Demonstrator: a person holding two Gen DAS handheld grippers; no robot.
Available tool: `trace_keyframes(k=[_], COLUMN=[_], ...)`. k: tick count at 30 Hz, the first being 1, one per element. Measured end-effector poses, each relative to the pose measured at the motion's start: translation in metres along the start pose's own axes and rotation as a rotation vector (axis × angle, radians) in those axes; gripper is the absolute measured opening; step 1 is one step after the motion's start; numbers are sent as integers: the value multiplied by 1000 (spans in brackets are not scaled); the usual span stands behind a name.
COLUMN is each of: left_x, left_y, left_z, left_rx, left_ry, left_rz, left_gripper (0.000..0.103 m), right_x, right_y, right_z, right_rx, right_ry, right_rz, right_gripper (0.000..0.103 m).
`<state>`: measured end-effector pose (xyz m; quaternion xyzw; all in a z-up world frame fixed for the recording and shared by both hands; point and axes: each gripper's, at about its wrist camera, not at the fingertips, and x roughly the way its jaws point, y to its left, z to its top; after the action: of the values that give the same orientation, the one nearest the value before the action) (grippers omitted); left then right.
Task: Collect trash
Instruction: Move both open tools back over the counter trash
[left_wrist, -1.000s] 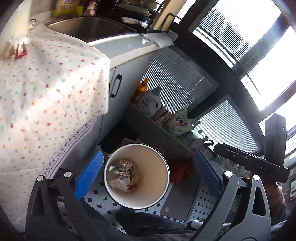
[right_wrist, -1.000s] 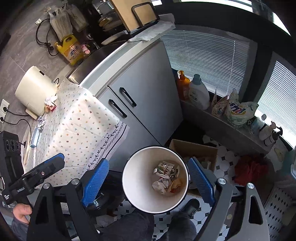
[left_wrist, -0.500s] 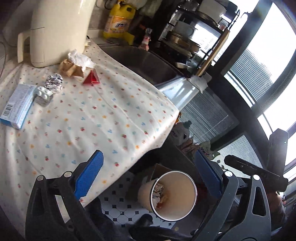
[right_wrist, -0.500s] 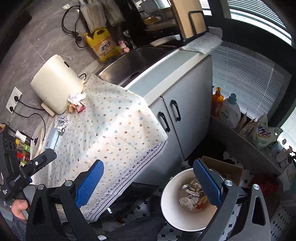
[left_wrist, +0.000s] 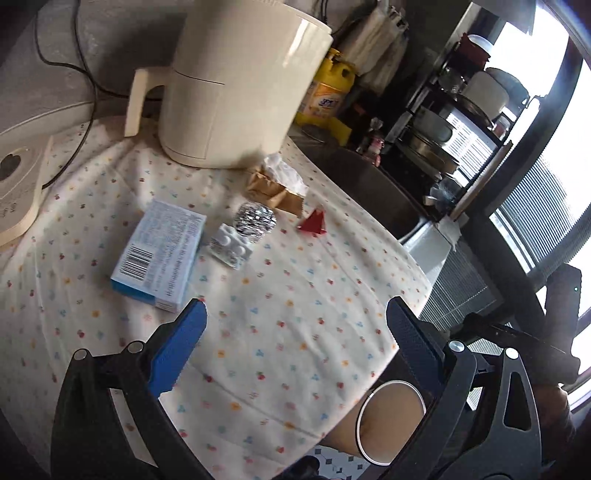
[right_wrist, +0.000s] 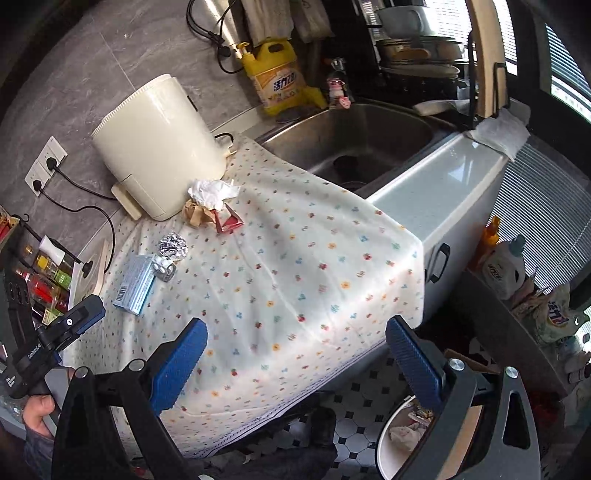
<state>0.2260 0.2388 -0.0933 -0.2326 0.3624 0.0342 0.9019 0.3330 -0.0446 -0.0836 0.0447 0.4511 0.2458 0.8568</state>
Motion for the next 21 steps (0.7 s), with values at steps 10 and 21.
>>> trace_keyframes(k=[10, 21], left_x=[7, 67], left_y=[51, 44], left_z=[33, 70], left_rx=[27, 121], left_ry=[-4, 66], left_rz=[-1, -97], left_gripper=[97, 97], right_x=[43, 66], right_y=[57, 71], right_z=[17, 26], right_rx=[-19, -12], right_ry=[2, 10], right_rz=[6, -68], right_gripper=[95, 94])
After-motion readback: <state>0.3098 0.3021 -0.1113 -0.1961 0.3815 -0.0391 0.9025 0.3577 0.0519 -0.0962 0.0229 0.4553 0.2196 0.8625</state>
